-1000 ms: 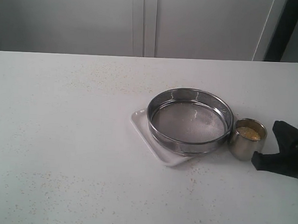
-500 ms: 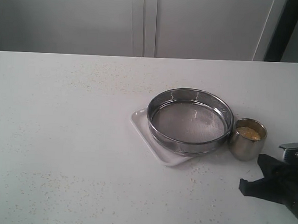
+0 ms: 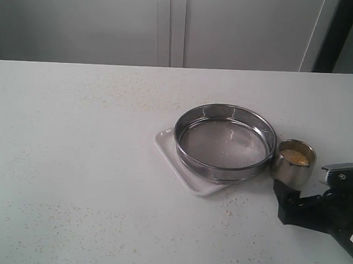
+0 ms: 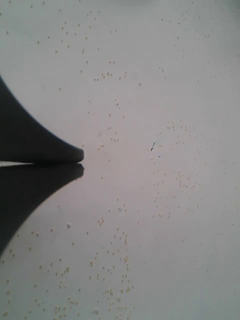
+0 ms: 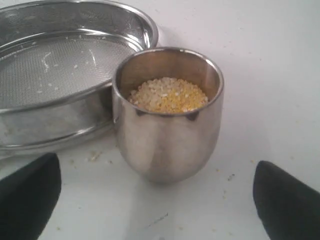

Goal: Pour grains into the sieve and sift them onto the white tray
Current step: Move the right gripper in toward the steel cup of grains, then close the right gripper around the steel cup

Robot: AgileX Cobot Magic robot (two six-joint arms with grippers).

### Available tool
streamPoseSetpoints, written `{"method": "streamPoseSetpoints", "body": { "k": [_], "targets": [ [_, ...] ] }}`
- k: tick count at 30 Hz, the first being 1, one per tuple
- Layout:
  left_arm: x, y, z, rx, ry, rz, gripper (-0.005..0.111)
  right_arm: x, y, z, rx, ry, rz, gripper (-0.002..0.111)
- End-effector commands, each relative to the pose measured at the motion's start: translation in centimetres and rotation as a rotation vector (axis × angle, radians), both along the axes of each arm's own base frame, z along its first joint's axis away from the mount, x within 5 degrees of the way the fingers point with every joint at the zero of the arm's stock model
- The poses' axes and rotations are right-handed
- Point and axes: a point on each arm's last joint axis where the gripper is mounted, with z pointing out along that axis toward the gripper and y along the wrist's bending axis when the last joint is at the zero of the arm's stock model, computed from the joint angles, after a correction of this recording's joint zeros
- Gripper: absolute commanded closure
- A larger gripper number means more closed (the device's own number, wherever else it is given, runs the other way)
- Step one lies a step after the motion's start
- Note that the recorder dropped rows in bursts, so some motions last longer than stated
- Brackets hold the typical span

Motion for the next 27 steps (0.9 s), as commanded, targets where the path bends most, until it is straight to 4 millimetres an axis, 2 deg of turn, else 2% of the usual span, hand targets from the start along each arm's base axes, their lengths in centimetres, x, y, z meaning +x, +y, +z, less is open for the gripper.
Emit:
{"method": "streamPoseSetpoints", "body": {
  "k": [1,11,17,22,27],
  "targets": [
    [-0.1,0.0,-0.4,0.000,0.021,-0.001,0.107,0.5,0.2,0.3,-0.013,-0.035,0.014,0.003],
    [-0.1,0.0,-0.4,0.000,0.021,-0.001,0.107,3.1,0.5,0.7,-0.011,-0.051,0.010,0.003],
    [-0.1,0.0,-0.4,0.000,0.021,-0.001,0.107,2.8,0.5,0.0,-0.026,0.032,0.011,0.003],
    [-0.1,0.0,-0.4,0.000,0.021,-0.001,0.107,2.9,0.5,0.2,-0.026,0.009,0.012,0.003],
    [-0.1,0.0,-0.4,0.000,0.021,-0.001,0.107,3.2,0.5,-1.1,-0.045,0.033,0.020,0.003]
  ]
}}
